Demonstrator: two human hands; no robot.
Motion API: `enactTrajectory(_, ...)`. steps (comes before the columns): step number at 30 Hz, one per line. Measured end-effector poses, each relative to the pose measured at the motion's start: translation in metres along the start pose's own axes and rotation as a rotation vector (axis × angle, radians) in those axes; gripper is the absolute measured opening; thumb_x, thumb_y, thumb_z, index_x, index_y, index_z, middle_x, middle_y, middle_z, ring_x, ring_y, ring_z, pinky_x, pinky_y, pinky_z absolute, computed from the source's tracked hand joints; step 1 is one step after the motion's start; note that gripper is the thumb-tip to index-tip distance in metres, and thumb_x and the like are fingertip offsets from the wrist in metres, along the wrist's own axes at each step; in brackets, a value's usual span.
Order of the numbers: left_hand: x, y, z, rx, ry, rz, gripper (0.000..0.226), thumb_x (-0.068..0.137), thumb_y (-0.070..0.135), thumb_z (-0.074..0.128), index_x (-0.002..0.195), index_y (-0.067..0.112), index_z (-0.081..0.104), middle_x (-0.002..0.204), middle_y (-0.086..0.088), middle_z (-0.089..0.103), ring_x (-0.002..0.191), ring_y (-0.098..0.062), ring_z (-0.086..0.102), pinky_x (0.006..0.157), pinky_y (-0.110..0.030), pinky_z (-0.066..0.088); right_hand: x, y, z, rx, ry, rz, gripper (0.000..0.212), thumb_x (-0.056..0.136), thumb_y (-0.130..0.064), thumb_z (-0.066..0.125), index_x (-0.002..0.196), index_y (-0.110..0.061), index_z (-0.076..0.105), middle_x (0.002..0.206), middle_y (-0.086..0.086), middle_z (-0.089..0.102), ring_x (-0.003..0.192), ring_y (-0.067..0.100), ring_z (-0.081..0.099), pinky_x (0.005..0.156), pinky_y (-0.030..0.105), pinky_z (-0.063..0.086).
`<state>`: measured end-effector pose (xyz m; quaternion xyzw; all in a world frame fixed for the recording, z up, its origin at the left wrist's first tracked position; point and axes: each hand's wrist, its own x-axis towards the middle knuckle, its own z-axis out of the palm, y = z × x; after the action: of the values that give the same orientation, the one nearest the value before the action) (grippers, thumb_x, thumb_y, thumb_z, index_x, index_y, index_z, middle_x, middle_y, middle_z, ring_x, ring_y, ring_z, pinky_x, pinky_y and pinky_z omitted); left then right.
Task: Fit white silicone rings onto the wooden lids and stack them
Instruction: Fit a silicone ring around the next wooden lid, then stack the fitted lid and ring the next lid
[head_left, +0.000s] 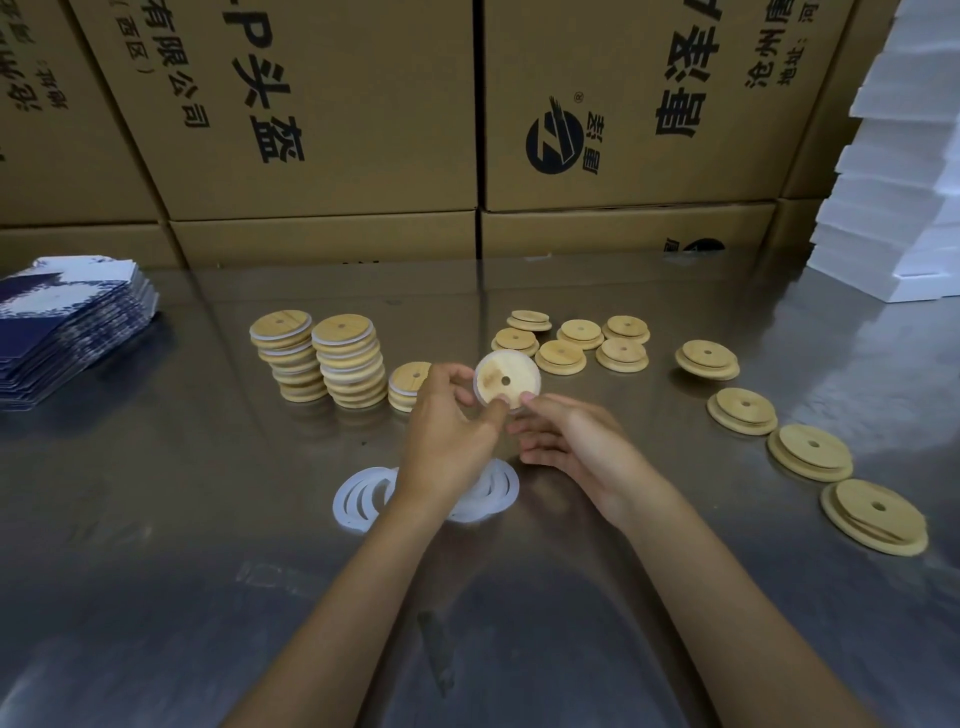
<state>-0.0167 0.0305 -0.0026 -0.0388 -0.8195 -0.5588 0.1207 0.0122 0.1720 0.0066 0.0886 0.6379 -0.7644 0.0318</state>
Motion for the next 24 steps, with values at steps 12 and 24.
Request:
enactTrajectory(12,0.0,-0.002,-0.01,0.199,-0.004,0.188,0.035,0.078,0.028,0.075,0.108,0.029,0.057,0.116,0.006,0.044,0.104,-0.014,0.055,0.084,-0.035,0.051,0.0,0.003,0.007,-0.148,0.041,-0.04,0.026,0.097,-0.03,0.066,0.108,-0.007,0.071,0.087,0.01,0.07,0.075,0.016,0.063,0.065,0.026,0.056)
enactTrajectory(24,0.025,-0.027,-0.04,0.439,0.219,0.174,0.031,0.078,0.016,0.077,0.105,0.014,0.063,0.118,-0.001,0.053,0.112,-0.023,0.05,0.086,-0.032,0.043,0.002,0.003,0.003,-0.106,0.032,-0.007,0.023,0.1,-0.028,0.061,0.098,-0.007,0.07,0.083,0.01,0.072,0.068,0.016,0.062,0.063,0.025,0.057)
